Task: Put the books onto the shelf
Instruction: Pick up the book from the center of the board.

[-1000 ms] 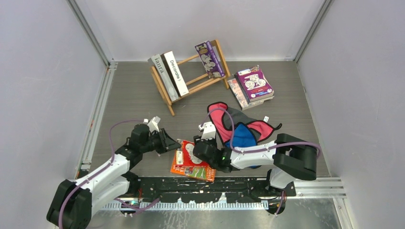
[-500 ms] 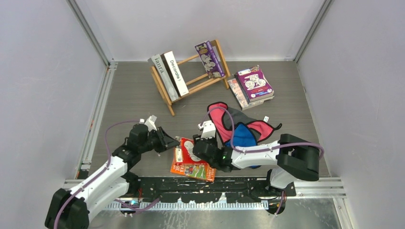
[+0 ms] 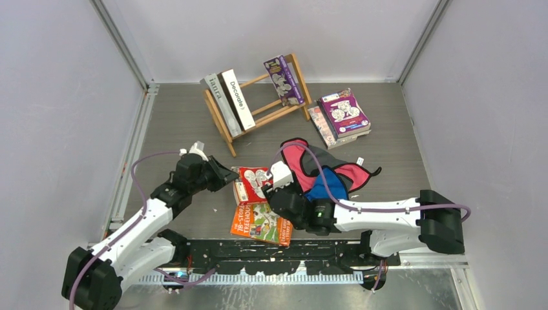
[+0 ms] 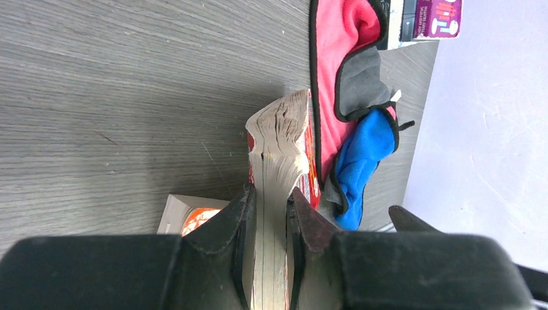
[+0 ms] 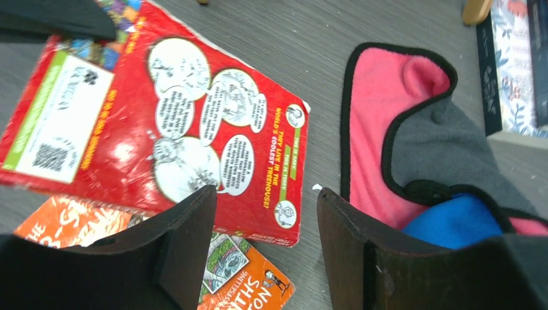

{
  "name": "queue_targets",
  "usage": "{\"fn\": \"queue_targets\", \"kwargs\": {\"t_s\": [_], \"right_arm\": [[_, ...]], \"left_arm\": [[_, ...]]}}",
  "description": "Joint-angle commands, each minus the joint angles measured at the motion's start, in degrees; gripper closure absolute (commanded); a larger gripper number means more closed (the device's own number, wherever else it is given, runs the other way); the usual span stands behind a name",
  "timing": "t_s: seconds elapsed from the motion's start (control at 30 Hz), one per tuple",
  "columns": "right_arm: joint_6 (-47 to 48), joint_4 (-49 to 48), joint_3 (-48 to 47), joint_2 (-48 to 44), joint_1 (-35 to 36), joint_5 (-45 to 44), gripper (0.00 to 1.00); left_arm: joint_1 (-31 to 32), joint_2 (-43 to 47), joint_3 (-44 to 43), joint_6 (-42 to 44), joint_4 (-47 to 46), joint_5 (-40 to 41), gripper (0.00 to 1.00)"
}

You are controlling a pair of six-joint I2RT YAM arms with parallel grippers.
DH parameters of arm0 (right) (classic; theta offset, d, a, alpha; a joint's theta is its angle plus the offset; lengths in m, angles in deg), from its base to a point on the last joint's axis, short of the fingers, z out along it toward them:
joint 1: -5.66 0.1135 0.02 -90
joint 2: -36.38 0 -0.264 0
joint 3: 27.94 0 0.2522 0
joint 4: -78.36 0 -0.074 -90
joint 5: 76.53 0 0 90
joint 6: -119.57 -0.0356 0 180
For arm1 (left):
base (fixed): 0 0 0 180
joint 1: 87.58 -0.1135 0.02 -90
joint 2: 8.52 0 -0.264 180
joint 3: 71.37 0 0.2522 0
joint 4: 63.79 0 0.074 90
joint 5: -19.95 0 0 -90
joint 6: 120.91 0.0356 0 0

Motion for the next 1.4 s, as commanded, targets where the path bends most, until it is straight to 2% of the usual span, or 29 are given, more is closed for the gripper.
{"fn": "queue_targets", "kwargs": {"t_s": [0.0, 0.33, 0.6, 0.83, 0.9, 1.03, 1.13, 1.37], "right_arm": [[11.0, 0.0, -2.6, -1.1, 3.2, -0.4, 0.36], [22.5, -6.7, -2.2, 5.1, 11.1, -3.9, 0.35], [26.9, -11.2, -2.6, 9.7, 10.9, -4.9, 0.33], [28.7, -15.3, -3.0, 13.8, 7.1, -2.5, 0.35], [29.3, -16.4, -3.0, 14.3, 5.8, -1.8, 0.42], [29.6, -16.3, -3.8, 15.1, 3.2, 0.2, 0.78], [29.4, -16.2, -4.2, 14.7, 2.6, 0.8, 0.97], [28.5, -16.8, -3.1, 11.4, 2.3, 2.8, 0.99]], "left_arm": [[1.6, -1.7, -5.0, -1.8, -0.3, 1.7, 1.0], [2.5, -3.8, -10.0, -1.4, 4.4, 2.1, 1.0], [2.7, -4.0, -11.3, -1.3, 5.9, 1.0, 1.0], [2.9, -3.5, -11.3, -1.6, 5.9, -0.1, 1.0], [3.0, -3.3, -11.2, -1.7, 6.1, -0.2, 1.0], [3.0, -2.9, -11.0, -1.9, 5.9, -0.5, 1.0], [3.0, -2.3, -11.1, -2.1, 5.8, -0.3, 1.0], [3.0, 1.5, -11.6, -2.9, 7.7, 5.1, 0.98]]}}
